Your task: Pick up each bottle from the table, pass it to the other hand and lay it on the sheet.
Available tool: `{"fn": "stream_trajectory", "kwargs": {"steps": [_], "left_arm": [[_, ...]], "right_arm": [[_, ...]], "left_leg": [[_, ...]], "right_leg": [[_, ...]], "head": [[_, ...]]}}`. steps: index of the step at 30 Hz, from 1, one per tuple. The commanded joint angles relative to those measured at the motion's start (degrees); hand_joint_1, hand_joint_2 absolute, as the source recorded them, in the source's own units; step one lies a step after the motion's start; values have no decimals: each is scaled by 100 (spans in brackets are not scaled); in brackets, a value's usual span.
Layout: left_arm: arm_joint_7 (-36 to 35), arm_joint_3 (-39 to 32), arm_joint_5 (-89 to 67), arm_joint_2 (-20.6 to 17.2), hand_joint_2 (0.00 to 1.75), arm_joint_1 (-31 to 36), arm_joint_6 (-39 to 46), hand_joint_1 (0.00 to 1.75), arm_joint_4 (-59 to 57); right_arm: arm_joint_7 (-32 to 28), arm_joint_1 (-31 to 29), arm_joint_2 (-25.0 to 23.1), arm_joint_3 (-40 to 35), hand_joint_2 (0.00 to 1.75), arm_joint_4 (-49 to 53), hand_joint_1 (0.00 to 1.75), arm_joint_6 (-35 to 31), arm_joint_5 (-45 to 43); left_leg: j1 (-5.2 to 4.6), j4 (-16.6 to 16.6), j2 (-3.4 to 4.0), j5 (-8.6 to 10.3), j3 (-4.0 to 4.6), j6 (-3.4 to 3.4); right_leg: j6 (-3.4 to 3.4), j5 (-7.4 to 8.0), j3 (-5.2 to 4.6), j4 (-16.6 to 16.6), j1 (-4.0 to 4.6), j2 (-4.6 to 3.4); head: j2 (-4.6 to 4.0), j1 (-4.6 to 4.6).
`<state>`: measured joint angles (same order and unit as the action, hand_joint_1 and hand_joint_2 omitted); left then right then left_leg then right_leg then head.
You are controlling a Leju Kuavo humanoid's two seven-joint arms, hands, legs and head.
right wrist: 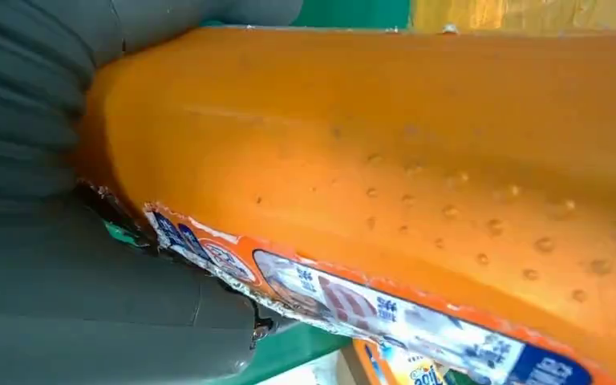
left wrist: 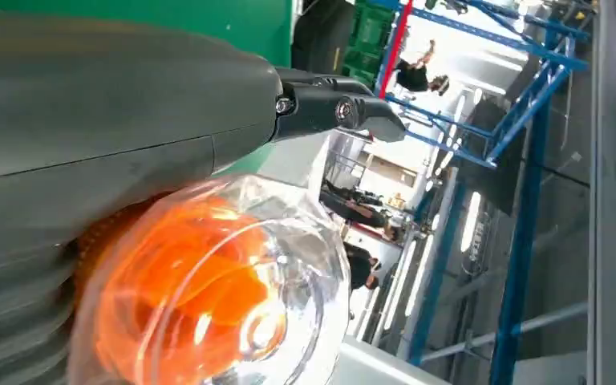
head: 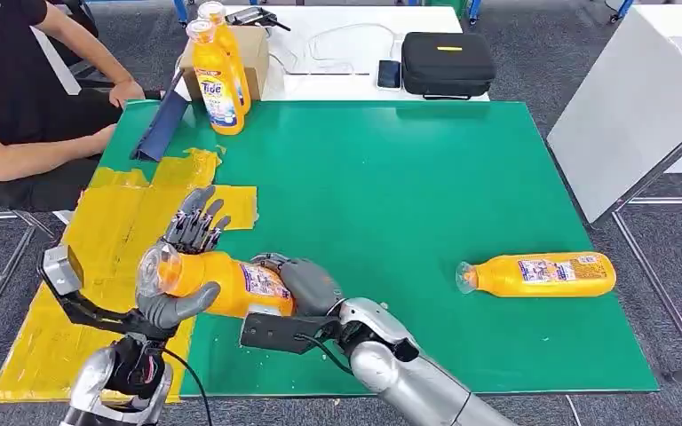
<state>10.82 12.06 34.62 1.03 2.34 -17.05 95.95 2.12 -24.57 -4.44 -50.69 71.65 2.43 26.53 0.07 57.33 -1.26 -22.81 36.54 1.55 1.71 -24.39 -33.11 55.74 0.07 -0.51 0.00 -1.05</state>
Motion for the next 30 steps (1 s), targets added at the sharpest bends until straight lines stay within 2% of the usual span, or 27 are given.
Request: {"fn": "stream_trajectory", "kwargs": {"steps": [1, 15, 22, 27, 28, 29, 30], "left_arm": [[65, 121, -64, -65, 175, 250, -44, 175, -94], [136, 122, -141, -82, 175, 224, -126, 175, -15], [333, -99, -886, -186, 175, 258, 308, 175, 95], [330, -115, -881, -199, 175, 261, 305, 175, 97], [400, -115, -1121, -194, 175, 247, 450, 175, 127], [735, -134, -2213, -264, 175, 232, 1042, 175, 251], [859, -184, -2842, -256, 175, 199, 1459, 175, 348]], "right_arm": [[-72, -178, 43, -539, 175, -290, 175, 112, 36], [-38, -114, 147, -472, 175, -171, 175, 117, 27], [124, 86, 304, -193, 175, 183, 175, -74, 69], [122, 94, 318, -186, 175, 210, 175, -74, 68], [158, 165, 310, -115, 175, 296, 150, -138, 71], [256, 310, 327, 39, 175, 451, 2, -334, 199], [388, 452, 388, 173, 175, 673, 0, -413, 309]], "left_leg": [[4, -1, 2, -3, -13, -6], [2, 0, 1, -5, -16, -6], [4, 0, -3, -2, -9, -6], [3, 0, -1, -5, -18, -7], [1, -2, -1, -1, -10, -5], [5, 2, -1, -8, -24, -9], [5, 0, -4, -3, -13, -7]], "right_leg": [[-1, -4, 16, -4, 5, 7], [0, -7, 20, -3, 3, 11], [0, -5, 13, -3, 4, 12], [0, -8, 21, -3, 3, 13], [0, -4, 10, -3, 1, 10], [-1, -12, 28, -2, 6, 17], [-1, -7, 17, -4, 5, 16]], "head": [[0, 0], [0, 2], [0, 0], [0, 0], [0, 0], [0, 0], [0, 0]]}}
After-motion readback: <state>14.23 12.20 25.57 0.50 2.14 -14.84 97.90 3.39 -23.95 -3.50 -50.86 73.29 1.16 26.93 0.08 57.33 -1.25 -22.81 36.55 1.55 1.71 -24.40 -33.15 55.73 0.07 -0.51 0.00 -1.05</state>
